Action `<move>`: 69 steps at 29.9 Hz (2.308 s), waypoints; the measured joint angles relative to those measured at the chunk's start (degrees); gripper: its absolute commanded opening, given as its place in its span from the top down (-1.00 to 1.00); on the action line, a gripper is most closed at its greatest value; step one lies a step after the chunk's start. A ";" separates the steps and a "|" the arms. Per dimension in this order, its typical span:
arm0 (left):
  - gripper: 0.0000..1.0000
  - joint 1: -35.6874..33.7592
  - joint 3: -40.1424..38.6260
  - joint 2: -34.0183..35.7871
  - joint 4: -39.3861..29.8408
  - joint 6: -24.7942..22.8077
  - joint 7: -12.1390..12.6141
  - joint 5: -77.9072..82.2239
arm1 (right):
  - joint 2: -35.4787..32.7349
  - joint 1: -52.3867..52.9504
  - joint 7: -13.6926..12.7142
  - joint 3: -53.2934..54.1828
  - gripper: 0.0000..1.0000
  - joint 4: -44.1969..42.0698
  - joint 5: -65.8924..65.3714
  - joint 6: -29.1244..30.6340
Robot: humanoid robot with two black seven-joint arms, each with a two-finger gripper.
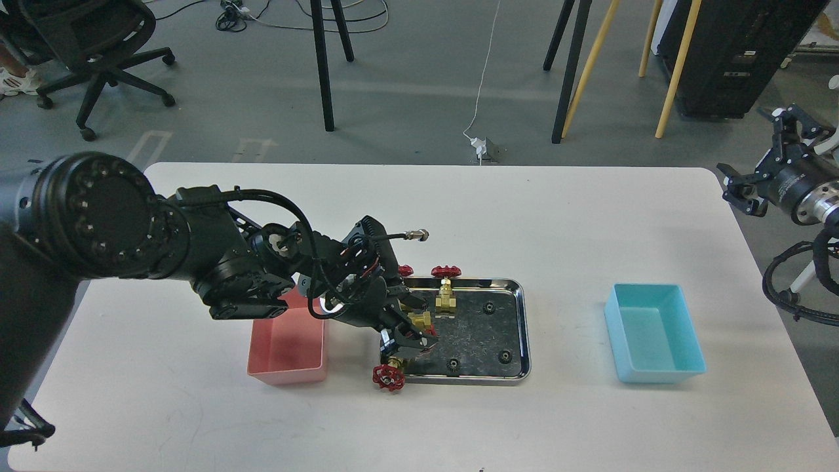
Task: Place valve in pink box and gear in blue box
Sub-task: 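Close the left gripper around the brass valve, then lift the valve and carry it over the pink box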
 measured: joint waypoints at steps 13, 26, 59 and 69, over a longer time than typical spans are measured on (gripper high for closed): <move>-0.26 1.92 -0.19 -0.24 1.55 -0.12 0.00 -0.08 | -0.07 -0.54 0.20 0.09 -1.00 -0.09 0.00 0.00; 0.32 2.81 -0.20 -0.46 2.98 -0.89 0.00 -0.08 | -0.03 -0.48 0.20 0.37 -1.00 -0.05 0.07 0.00; 0.76 2.17 -3.66 1.98 3.60 -2.84 0.00 -0.09 | 5.04 20.98 -6.40 1.24 -1.00 0.17 0.26 0.00; 0.76 -2.93 -13.34 17.93 -2.81 -6.48 0.00 0.45 | 4.80 20.79 -6.39 1.20 -1.00 -0.09 0.26 0.00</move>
